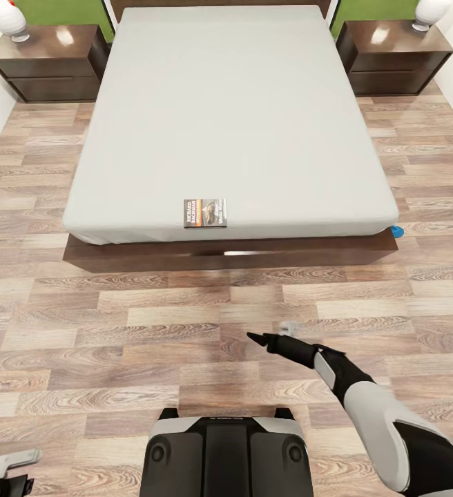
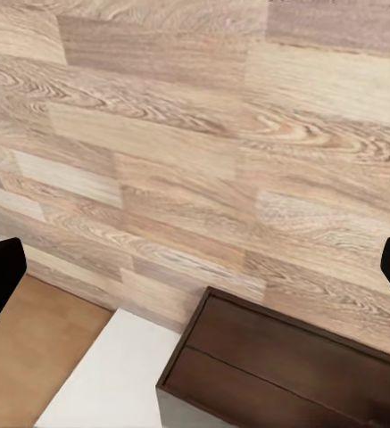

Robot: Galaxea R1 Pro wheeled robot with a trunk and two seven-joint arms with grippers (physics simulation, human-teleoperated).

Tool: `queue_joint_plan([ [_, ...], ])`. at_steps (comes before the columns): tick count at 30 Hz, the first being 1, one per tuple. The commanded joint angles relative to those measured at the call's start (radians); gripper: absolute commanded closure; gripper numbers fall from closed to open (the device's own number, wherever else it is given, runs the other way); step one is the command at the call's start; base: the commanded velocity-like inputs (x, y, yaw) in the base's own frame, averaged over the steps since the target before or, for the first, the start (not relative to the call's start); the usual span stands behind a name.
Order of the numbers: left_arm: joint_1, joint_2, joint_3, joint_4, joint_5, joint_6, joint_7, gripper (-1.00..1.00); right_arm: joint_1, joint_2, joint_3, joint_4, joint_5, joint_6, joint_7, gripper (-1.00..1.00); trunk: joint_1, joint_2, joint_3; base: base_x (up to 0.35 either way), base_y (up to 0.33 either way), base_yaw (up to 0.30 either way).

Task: In the bedroom, move the book from the bed onto either nightstand, and place the two sandals side by side next to the bed.

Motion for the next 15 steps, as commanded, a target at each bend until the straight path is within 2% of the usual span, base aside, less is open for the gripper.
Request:
queue_joint_plan([
  [1,0.000,0.000,0.008,0.000,-0.003,0.003,-0.008,-1.00,0.000,0.007,-0.007,0.000,-0.007,0.010,0.005,-1.00,0.001,-0.002,-0.001,0.000,0.000,0.000],
  [7,0.001,0.002,0.009,0.006,0.017,-0.002,-0.008,-1.00,0.000,0.046,-0.008,0.001,-0.074,0.009,-0.002,-1.00,0.001,-0.002,-0.001,0.000,0.000,0.000],
  [15,0.002,0.004,0.009,0.008,0.023,-0.002,-0.008,-1.00,0.000,0.054,-0.010,-0.003,-0.108,-0.024,0.000,-1.00,0.001,-0.002,-0.001,0.000,0.001,0.000],
])
